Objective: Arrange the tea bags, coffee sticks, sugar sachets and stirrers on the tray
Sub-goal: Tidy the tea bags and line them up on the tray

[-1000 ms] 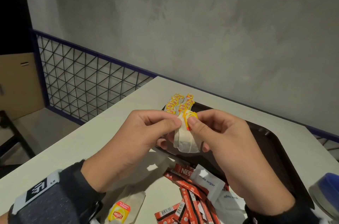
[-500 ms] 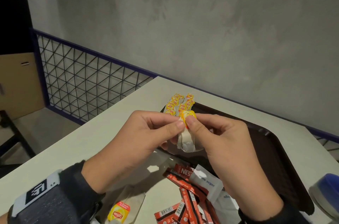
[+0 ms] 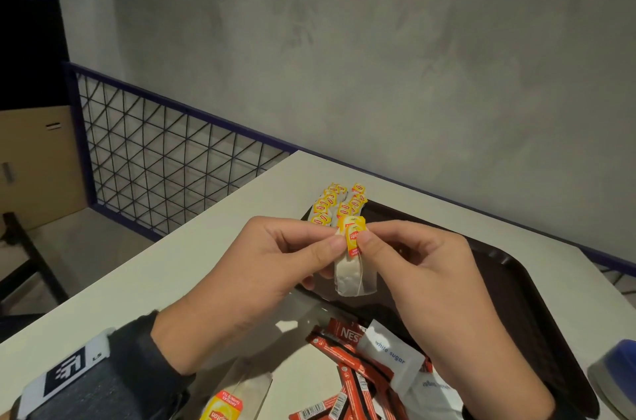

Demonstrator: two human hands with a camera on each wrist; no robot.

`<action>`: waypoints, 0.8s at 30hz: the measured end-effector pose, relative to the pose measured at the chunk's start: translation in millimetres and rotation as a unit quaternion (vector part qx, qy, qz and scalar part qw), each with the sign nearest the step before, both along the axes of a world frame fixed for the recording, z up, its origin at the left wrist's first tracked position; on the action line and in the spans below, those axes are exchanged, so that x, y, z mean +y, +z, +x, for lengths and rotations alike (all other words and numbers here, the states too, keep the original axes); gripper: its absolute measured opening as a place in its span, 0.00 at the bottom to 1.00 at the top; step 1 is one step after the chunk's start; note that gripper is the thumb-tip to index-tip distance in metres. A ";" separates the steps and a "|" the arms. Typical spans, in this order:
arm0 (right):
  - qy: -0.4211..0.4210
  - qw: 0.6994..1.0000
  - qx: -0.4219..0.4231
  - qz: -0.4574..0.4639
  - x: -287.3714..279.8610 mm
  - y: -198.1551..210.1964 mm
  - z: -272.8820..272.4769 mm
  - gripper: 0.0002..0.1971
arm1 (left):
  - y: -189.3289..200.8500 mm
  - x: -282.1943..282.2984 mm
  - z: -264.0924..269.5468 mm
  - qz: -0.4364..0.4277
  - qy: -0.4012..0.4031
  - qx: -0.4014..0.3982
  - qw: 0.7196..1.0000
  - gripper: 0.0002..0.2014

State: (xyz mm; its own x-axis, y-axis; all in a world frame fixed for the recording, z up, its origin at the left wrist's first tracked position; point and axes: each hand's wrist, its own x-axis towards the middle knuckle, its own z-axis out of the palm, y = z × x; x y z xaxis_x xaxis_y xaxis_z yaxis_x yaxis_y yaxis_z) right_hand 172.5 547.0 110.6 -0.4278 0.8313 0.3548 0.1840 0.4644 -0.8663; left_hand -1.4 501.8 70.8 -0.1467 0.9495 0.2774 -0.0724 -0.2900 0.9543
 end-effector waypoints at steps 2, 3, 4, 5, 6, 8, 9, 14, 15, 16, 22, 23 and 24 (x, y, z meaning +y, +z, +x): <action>0.004 1.000 0.003 -0.002 -0.5 0.9 -0.6 0.08 | 2.4 -1.1 -0.7 0.006 -0.014 -0.007 1.000 0.10; 0.006 1.000 0.006 -0.005 -0.9 0.9 -0.6 0.08 | 3.3 -1.8 -0.7 0.008 -0.020 -0.016 1.000 0.10; 0.007 1.000 0.009 -0.005 -0.9 0.9 -0.6 0.08 | 4.2 -2.1 -0.4 0.011 -0.024 -0.025 0.999 0.10; 0.007 1.000 0.011 -0.002 -0.8 0.7 -0.5 0.08 | 4.6 -2.1 0.3 0.015 -0.024 -0.029 0.999 0.10; 0.006 1.000 0.010 0.002 -0.5 0.2 -0.6 0.08 | 4.7 -1.7 1.0 0.017 -0.021 -0.033 0.999 0.10; 0.006 1.000 0.006 0.008 -0.6 -0.9 -0.7 0.07 | 4.4 -0.5 3.1 0.020 -0.011 -0.049 0.999 0.09; 0.007 1.000 0.005 0.007 -0.5 -1.2 -0.6 0.07 | 3.7 0.2 3.1 0.021 -0.004 -0.057 0.998 0.08; 0.011 1.000 0.004 -0.001 2.4 0.7 2.8 0.05 | 2.0 2.2 -1.8 0.020 0.016 -0.023 0.999 0.09; 0.013 1.000 0.003 -0.002 3.0 1.0 3.4 0.05 | 1.8 2.6 -2.9 0.018 0.020 -0.012 1.000 0.10; 0.015 1.000 -0.002 -0.004 3.4 0.9 3.6 0.04 | 1.3 2.9 -3.4 0.014 0.022 -0.009 1.000 0.10; 0.018 0.999 -0.030 0.000 5.2 0.8 4.9 0.04 | 0.4 3.3 -4.6 0.008 0.016 0.008 1.000 0.09; 0.016 0.999 -0.034 -0.001 5.1 1.5 5.2 0.04 | 0.7 3.5 -4.8 0.008 0.010 0.007 1.000 0.08; 0.018 0.999 -0.042 -0.001 4.9 2.1 5.6 0.04 | 1.1 3.3 -4.6 0.008 0.002 0.005 1.000 0.06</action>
State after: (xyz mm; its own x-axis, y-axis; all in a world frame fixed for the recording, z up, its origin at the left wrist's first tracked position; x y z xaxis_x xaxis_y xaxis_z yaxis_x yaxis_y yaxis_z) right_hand 178.1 551.9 112.7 -0.4849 0.8157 0.3154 0.2398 0.4709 -0.8490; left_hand -6.0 505.0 71.9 -0.1469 0.9444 0.2940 -0.0623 -0.3055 0.9502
